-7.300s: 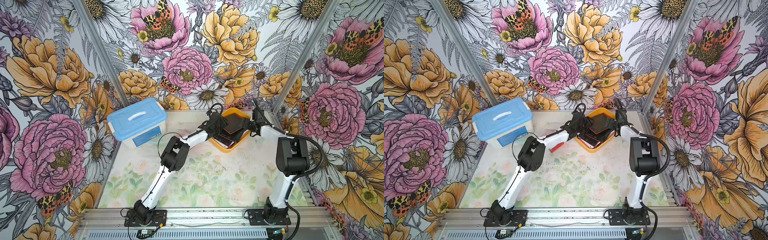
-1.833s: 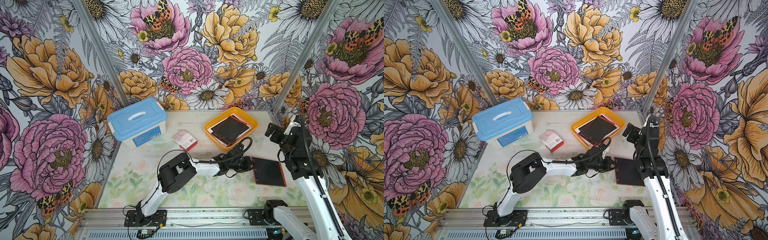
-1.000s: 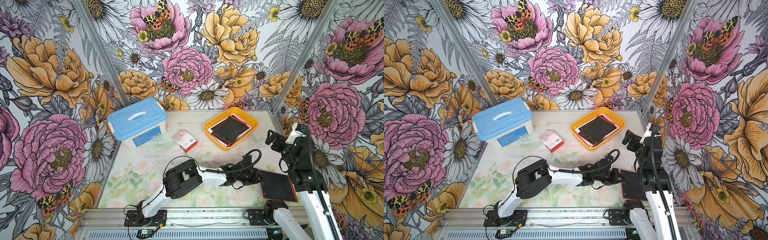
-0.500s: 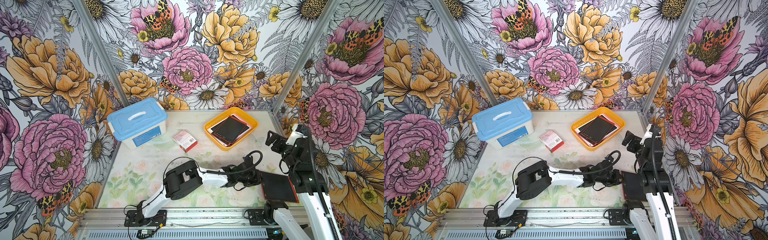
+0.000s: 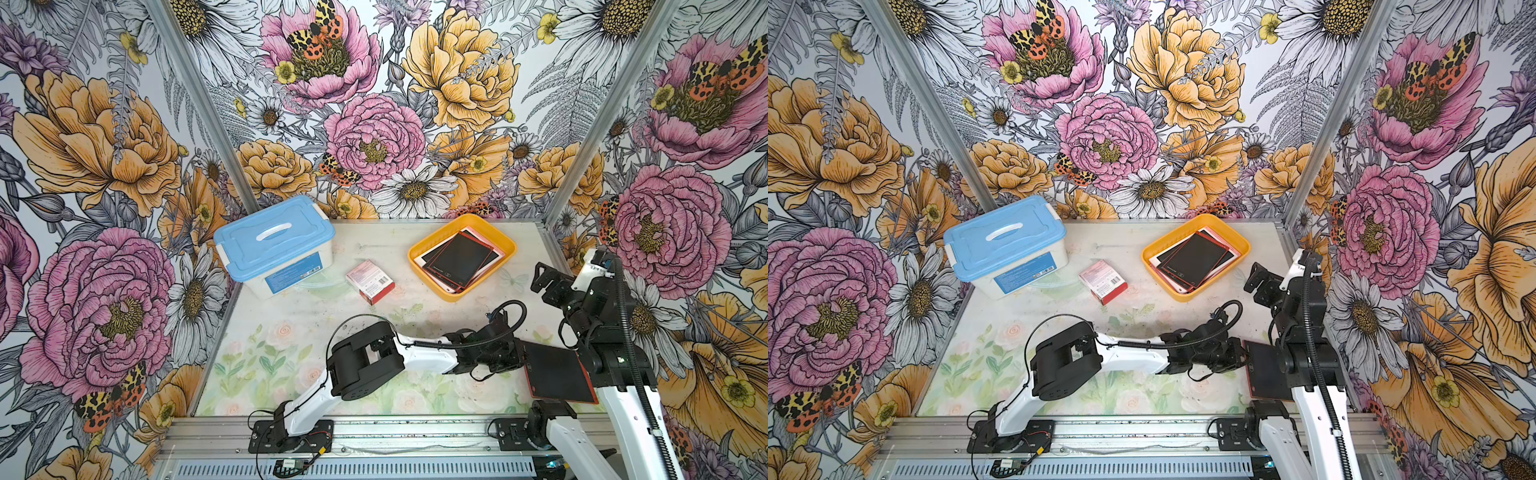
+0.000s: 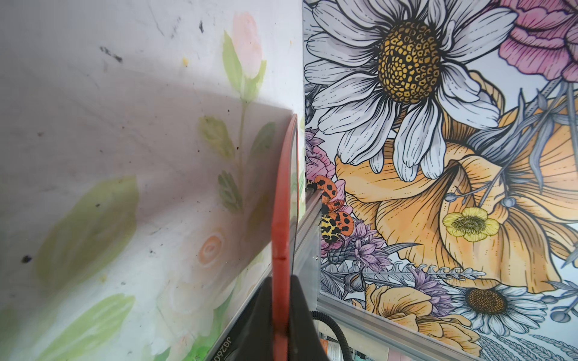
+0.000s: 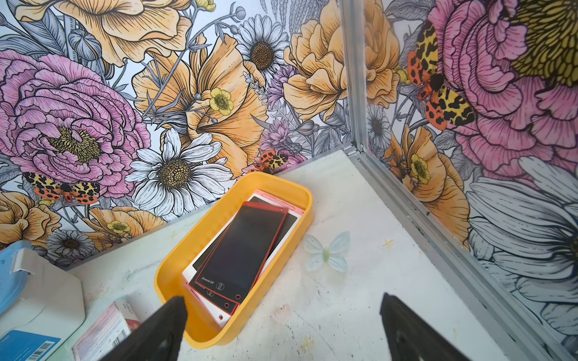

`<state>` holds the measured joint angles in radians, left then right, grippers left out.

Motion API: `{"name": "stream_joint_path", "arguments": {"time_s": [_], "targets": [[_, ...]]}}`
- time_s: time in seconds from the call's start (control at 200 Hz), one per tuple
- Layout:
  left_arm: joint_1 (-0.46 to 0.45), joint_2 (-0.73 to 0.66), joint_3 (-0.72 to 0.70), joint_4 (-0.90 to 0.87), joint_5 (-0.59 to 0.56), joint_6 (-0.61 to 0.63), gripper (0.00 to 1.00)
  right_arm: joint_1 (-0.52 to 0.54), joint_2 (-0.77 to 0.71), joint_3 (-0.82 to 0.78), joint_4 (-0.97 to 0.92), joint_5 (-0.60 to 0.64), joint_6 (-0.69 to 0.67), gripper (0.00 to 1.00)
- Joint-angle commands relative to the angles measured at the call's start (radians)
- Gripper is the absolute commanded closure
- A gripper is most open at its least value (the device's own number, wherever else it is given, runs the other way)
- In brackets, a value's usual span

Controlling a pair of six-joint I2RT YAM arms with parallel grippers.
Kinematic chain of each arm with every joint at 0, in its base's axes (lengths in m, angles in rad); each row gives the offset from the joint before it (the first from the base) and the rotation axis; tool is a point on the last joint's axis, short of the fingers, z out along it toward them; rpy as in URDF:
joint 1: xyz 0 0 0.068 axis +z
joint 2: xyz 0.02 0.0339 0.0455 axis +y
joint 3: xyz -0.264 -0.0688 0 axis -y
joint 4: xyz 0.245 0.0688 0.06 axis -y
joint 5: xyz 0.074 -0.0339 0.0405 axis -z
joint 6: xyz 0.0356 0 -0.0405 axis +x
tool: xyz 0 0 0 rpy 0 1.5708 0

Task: Take out the writing tablet from the storage box
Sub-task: Place the writing tablet at the corner of the board.

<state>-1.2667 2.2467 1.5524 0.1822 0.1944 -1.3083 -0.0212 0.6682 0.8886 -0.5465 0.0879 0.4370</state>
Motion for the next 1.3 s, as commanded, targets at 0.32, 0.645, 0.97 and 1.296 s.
{"name": "stream_joint_path", "arguments": {"time_s": [0.32,0.645,0.97,1.296], "targets": [[-0.003,0.072,0.047,-0.092,-0.021,0.000,1.00,-0.007,-0.015,-0.013,-0.017,-0.002,-0.003,0.00],[0.001,0.073,0.045,-0.099,-0.023,-0.008,0.86,-0.008,-0.022,-0.013,-0.018,-0.001,-0.007,0.00],[-0.002,0.073,0.047,-0.115,-0.024,-0.011,0.63,-0.007,-0.031,-0.017,-0.021,0.000,-0.005,0.00],[0.003,0.074,0.053,-0.121,-0.009,-0.005,0.50,-0.007,-0.033,-0.020,-0.031,0.009,0.001,0.01]]}}
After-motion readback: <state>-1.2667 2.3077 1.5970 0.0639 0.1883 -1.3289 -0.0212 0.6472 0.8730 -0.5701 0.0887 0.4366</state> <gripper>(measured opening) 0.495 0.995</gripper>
